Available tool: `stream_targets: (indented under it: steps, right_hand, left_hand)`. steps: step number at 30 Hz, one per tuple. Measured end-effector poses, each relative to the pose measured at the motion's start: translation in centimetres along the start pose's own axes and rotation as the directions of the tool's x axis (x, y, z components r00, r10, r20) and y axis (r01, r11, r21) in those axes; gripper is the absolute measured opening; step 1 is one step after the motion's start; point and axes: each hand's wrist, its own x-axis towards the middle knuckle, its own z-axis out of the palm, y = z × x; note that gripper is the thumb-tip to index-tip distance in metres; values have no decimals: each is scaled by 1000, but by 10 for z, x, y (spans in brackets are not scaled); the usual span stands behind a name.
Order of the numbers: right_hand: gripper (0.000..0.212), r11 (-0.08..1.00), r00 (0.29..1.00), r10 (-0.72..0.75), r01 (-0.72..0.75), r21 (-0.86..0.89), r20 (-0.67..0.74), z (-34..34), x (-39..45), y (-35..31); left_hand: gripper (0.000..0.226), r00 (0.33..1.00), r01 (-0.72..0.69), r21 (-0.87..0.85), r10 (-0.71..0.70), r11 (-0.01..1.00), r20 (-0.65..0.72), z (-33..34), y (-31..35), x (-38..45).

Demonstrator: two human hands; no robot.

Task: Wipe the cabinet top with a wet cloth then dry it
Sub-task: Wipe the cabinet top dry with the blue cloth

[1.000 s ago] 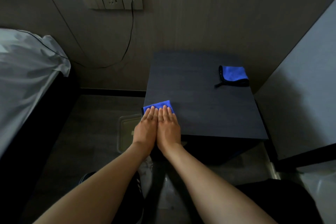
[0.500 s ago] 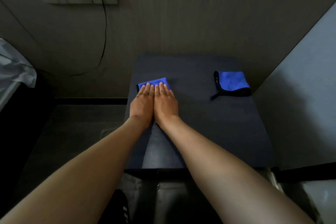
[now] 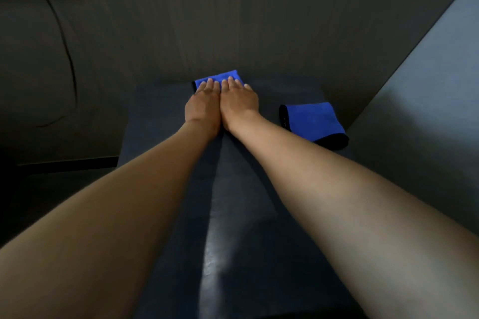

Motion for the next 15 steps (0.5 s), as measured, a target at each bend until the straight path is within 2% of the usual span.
stream_targets:
  steps: [6, 15]
  right_hand:
    - [49, 996, 996, 46, -41, -77, 73, -12, 21, 56]
    - [58, 990, 975, 121, -104, -98, 187, -16, 19, 128]
  left_hand:
    - [59, 999, -40, 2, 40, 999, -4, 3, 52, 31]
    - [60, 988, -147, 13, 146, 989, 38, 5, 117, 46]
